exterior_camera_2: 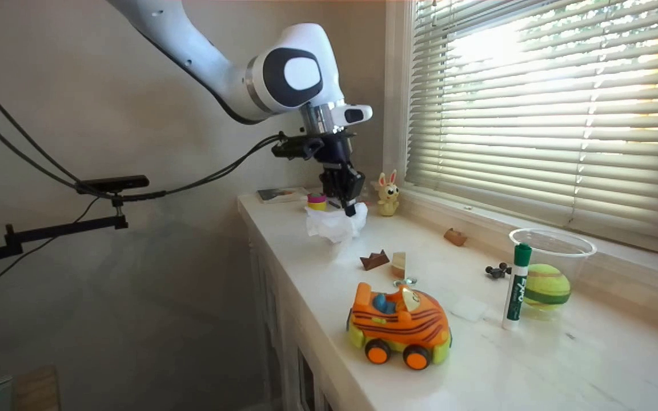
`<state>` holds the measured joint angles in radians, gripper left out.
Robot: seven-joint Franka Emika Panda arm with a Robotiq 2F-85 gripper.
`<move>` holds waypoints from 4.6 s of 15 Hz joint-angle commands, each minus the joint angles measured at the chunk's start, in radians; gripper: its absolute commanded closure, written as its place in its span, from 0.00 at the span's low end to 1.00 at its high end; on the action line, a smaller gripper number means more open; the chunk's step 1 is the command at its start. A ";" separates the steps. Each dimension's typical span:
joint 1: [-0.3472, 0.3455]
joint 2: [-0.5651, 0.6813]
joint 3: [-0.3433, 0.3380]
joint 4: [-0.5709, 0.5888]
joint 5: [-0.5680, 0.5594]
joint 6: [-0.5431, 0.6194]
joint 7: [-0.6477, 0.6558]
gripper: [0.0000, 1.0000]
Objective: Use the paper towel to wipe the surface
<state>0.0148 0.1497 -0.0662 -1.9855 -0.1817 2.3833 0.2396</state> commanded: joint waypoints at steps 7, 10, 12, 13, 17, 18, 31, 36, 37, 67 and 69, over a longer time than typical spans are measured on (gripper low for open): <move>0.016 0.170 0.069 0.310 0.023 -0.022 -0.216 0.96; -0.002 0.249 0.101 0.382 0.094 -0.012 -0.310 0.96; -0.014 0.302 0.124 0.427 0.149 -0.014 -0.371 0.96; -0.017 0.323 0.132 0.448 0.168 -0.020 -0.392 0.96; -0.038 0.382 0.162 0.496 0.242 -0.038 -0.443 0.95; -0.047 0.391 0.169 0.496 0.263 -0.036 -0.451 0.95; -0.109 0.362 0.170 0.357 0.388 -0.008 -0.410 0.96; -0.099 0.274 0.157 0.238 0.395 -0.006 -0.335 0.96; -0.100 0.254 0.158 0.211 0.401 -0.004 -0.327 0.96; -0.064 0.266 0.090 0.378 0.273 -0.092 -0.356 0.96; -0.075 0.306 0.094 0.400 0.286 -0.085 -0.369 0.96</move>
<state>-0.0375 0.3820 0.0141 -1.6603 0.0619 2.3030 -0.0821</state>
